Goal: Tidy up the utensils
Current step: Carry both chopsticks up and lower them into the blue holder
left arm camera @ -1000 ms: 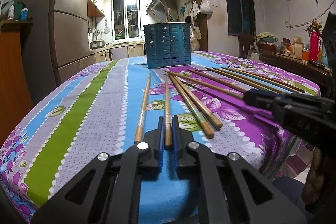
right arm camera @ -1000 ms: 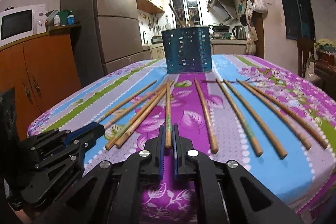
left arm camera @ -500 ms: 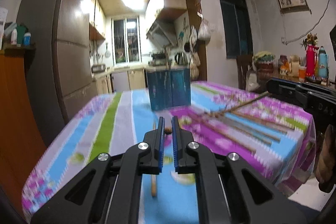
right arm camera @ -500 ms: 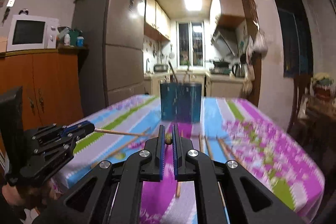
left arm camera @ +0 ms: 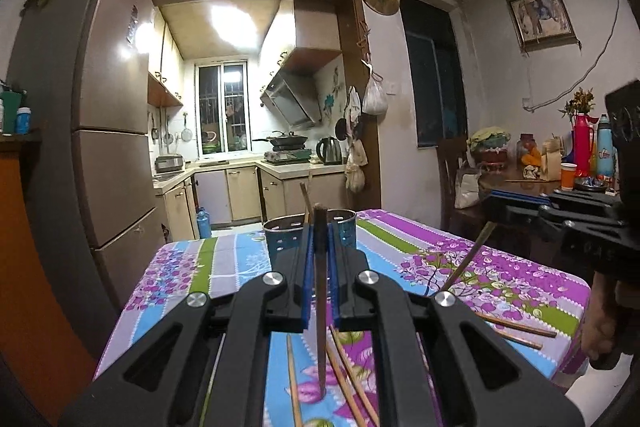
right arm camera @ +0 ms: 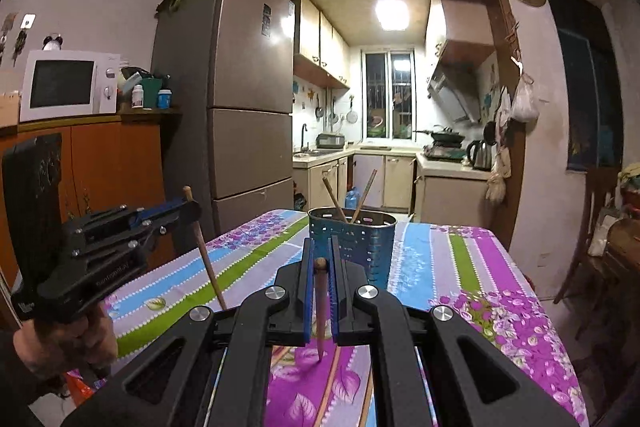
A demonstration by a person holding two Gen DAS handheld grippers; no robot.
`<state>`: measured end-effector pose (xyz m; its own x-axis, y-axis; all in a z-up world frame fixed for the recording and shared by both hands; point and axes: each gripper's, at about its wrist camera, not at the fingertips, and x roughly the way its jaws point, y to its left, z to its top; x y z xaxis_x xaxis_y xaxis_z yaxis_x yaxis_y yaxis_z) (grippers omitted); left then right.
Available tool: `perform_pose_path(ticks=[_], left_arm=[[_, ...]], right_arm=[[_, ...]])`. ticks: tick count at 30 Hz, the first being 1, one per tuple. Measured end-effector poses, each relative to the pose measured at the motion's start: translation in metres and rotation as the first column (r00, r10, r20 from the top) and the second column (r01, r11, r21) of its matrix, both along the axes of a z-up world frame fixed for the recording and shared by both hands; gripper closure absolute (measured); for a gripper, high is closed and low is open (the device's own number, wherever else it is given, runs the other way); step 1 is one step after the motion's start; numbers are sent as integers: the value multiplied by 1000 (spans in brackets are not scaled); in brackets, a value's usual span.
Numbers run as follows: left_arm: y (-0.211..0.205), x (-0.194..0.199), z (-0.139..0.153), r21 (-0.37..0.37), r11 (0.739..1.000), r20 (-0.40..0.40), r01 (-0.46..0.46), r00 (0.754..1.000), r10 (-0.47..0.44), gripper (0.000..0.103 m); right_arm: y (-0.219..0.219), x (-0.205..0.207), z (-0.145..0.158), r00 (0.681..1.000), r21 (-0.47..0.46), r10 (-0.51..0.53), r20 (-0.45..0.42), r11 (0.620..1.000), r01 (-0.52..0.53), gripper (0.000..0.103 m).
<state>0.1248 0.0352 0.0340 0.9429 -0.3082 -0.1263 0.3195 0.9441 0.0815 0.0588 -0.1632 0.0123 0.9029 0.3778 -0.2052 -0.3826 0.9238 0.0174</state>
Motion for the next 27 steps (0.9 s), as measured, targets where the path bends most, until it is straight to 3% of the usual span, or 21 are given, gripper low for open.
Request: perform_pose_path(ticks=[10, 17, 27], left_arm=[[3, 28, 23, -23, 1000, 3, 2, 1000, -2, 98], [-10, 41, 42, -30, 999, 9, 12, 1000, -12, 98], [-17, 67, 99, -34, 999, 78, -1, 997, 3, 98]], right_arm=[[-1, 39, 47, 998, 10, 43, -49, 999, -42, 95], [-9, 58, 74, 999, 18, 31, -20, 999, -30, 95], [-14, 99, 124, 1000, -7, 11, 29, 1000, -10, 95]])
